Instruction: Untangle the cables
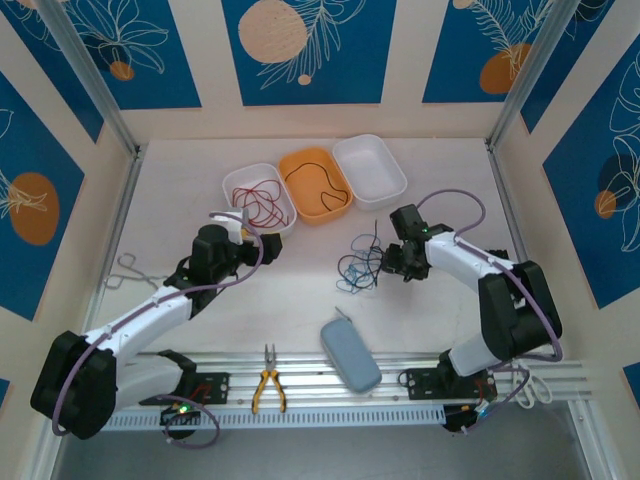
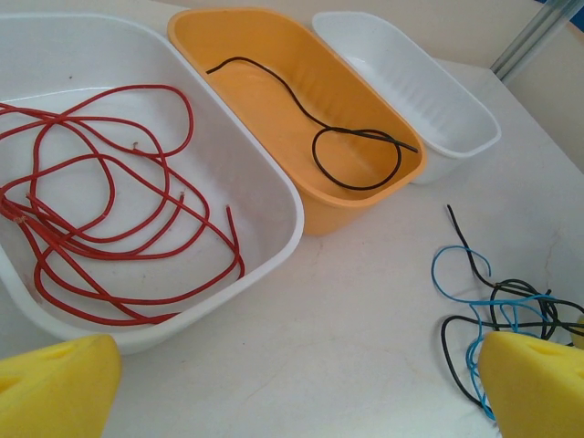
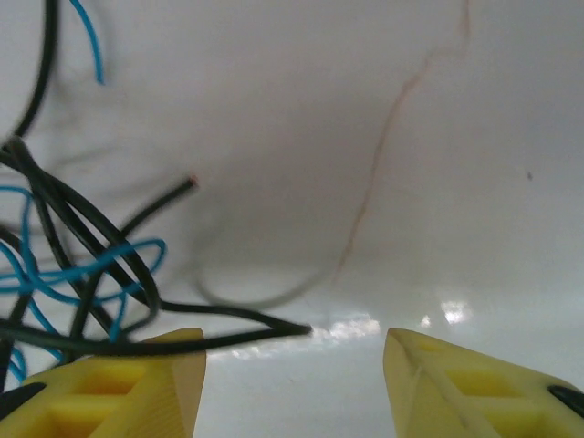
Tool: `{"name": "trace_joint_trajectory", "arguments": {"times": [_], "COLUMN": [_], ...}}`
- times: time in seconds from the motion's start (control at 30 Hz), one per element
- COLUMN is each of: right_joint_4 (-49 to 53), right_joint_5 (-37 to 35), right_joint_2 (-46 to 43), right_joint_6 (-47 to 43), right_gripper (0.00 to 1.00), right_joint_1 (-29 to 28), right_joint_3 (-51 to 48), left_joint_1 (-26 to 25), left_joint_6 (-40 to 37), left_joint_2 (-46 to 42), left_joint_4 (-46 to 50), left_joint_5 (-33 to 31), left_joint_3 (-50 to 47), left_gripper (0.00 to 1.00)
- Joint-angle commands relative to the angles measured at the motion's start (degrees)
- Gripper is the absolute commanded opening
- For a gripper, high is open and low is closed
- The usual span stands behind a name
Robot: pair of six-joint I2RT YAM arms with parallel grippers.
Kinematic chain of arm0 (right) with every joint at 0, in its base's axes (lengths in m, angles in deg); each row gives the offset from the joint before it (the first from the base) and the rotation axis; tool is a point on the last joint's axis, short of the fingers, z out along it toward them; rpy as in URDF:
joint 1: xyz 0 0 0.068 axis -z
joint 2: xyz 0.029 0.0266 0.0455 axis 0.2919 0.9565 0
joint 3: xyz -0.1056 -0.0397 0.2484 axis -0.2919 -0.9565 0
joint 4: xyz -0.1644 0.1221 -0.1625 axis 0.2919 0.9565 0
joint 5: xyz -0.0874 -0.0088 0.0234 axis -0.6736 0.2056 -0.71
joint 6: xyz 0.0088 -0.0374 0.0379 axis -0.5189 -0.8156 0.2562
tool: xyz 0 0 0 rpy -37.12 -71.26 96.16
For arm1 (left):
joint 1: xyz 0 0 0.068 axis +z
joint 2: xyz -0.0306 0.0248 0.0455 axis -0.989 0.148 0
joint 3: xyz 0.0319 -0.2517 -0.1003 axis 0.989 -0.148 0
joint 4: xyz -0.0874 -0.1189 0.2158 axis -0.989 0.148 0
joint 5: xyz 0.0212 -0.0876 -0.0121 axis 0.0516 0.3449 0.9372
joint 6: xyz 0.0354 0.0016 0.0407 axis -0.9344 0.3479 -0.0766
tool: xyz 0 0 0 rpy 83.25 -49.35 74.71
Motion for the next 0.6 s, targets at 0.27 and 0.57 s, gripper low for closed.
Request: {"name": "trace_joint_trajectory", "arguments": {"times": [0.27, 0.57], "right_joint_4": [-4.62, -7.08], "right_joint_5": [3.35, 5.46], "right_joint_2": [6.08, 6.18], "right_joint_6": [-0.75, -2.09], "right_gripper": [0.47, 0.42], "right_joint_1": [0.47, 1.26], "right_joint_3": [3.7, 3.05], "left_joint_1": [-0.48, -0.5], "left_joint_6": [0.51, 0.53], "left_joint_2": [-0.6, -0.77], "left_joint_4": [-0.82, -0.68], "left_joint_5": [1.08, 1.05], "left_joint_3": [-0.39, -0.31], "left_gripper": [1.0, 1.0]}}
